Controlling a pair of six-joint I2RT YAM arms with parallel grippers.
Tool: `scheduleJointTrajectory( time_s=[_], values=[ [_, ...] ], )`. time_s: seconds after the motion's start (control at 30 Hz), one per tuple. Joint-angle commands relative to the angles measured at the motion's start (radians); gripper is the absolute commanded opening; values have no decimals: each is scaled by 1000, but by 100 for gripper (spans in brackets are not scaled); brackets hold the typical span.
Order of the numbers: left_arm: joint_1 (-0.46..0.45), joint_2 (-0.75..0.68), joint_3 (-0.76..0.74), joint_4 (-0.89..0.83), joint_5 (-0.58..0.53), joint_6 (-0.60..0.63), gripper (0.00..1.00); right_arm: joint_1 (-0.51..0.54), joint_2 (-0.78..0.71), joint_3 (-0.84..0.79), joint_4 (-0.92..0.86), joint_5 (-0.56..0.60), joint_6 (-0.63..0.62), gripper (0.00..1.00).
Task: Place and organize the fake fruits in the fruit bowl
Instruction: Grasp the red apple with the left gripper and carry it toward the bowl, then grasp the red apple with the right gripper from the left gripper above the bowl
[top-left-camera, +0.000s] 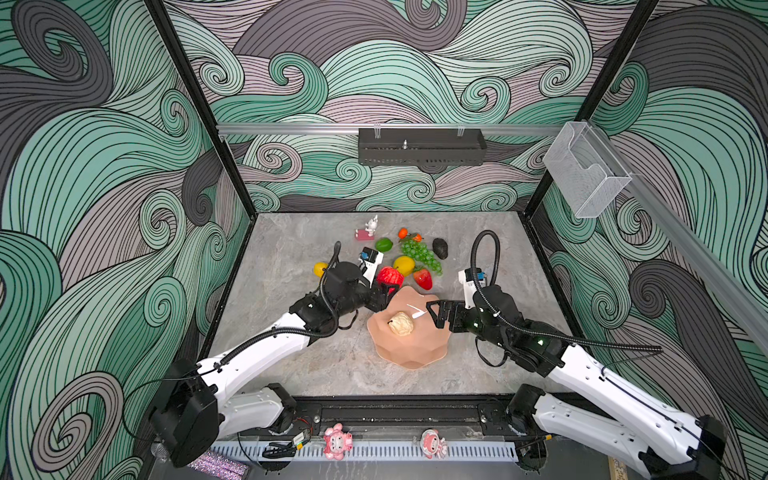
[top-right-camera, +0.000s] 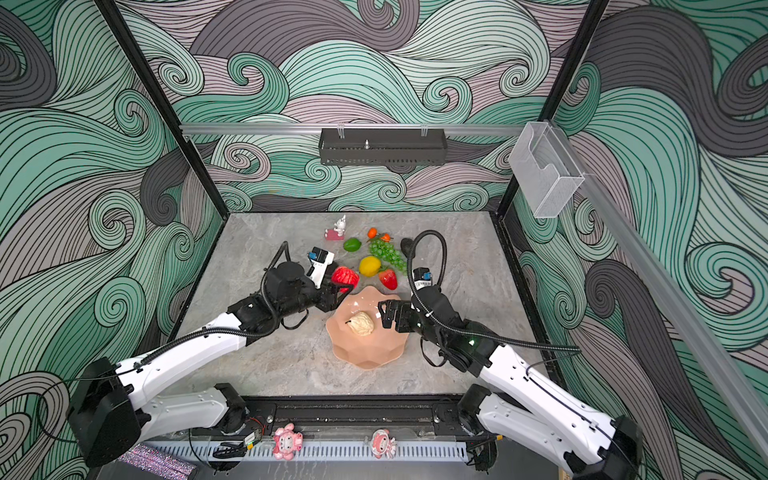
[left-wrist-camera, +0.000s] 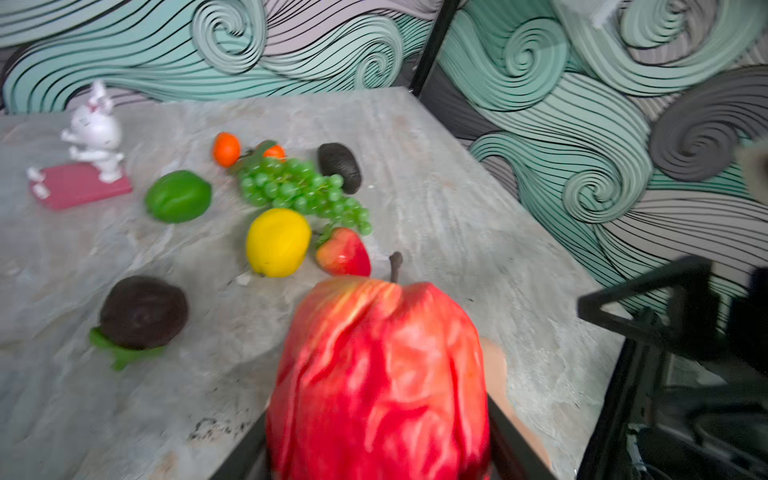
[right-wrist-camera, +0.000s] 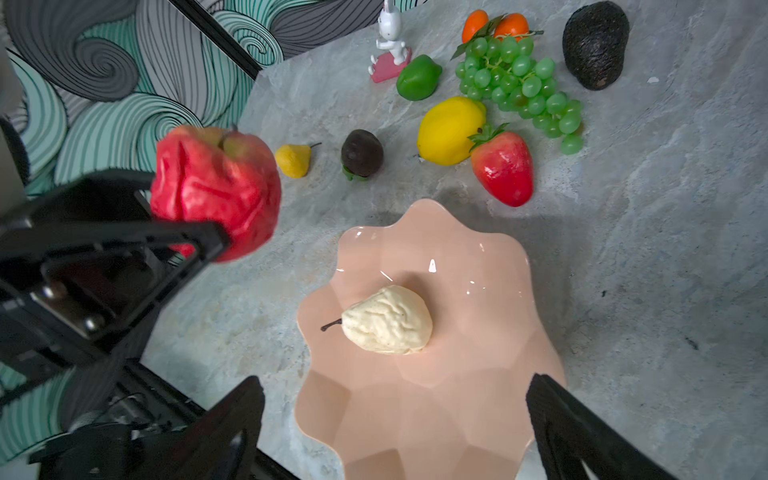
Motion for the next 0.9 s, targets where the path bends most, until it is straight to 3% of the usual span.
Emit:
scheduleJointTrajectory(
  time_s=[0.0,0.17,0.43,0.87],
  values=[
    [-48,-19,-54,182,-6,106,57,-4,-20,0,86,-72,107,99],
    [-123,-20,-104,250,-14,205,56,-4,29,24,136,-162,139,99],
    [-183,6,-139,314,10,254,56,-4,95,9,207,-241,206,99],
    [-230,35,-147,347,12,279,57,-1,173,24,220,-310,230,81]
  ],
)
